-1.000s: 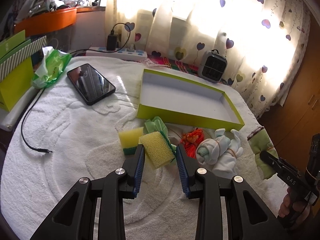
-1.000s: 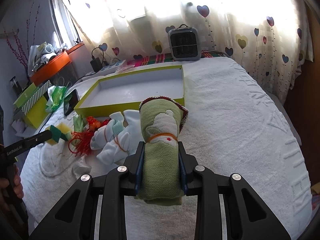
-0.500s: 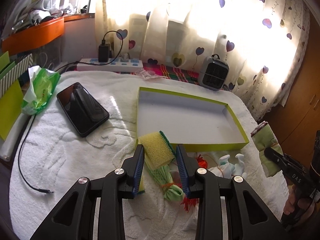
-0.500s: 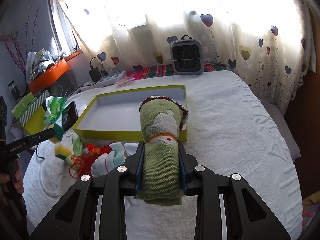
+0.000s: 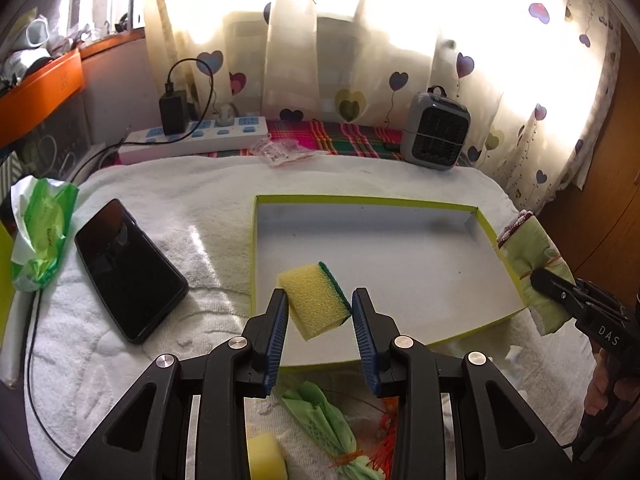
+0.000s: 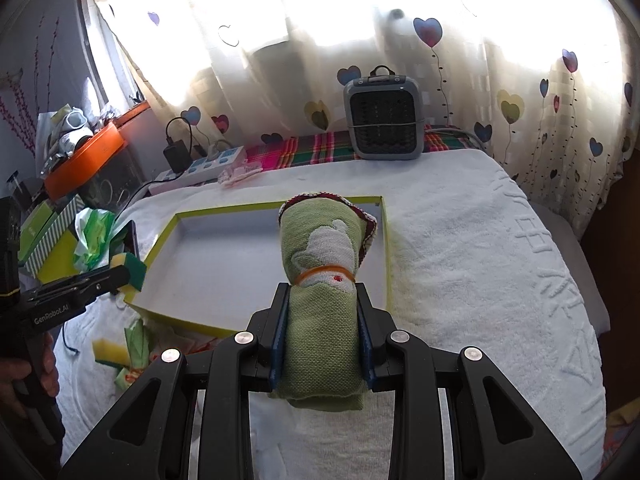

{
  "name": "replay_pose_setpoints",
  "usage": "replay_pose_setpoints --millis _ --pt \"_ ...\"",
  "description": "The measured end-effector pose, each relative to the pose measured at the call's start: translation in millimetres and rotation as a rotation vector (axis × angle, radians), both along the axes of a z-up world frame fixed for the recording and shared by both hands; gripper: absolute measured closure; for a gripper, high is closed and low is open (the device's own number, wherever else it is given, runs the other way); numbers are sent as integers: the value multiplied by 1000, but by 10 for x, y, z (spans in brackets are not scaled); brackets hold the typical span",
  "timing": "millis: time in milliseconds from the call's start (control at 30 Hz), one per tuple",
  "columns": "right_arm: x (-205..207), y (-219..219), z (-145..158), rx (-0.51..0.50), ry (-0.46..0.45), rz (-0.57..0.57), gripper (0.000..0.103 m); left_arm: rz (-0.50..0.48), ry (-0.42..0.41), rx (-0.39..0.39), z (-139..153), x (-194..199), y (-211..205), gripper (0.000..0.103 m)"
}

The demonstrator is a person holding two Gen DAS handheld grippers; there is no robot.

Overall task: Organize soft objects
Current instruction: 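Carry the sponge with the left gripper into the green box while the right gripper carries the towel there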

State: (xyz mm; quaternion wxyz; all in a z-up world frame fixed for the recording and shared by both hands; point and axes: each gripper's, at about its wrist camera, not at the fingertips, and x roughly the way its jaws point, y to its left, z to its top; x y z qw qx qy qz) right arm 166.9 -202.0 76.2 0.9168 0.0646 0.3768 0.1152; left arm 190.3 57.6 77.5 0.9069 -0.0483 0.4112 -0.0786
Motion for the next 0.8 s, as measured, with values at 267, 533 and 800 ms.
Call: replay_pose_setpoints --millis 267,533,800 --pt "299 73 -158 -24 46 6 72 -1 28 51 -129 345 -65 73" --pt "497 127 -254 -31 71 6 72 -12 53 76 -242 595 -133 73" --pt "612 231 -366 -57 88 23 72 -14 60 136 -312 715 -201 73"
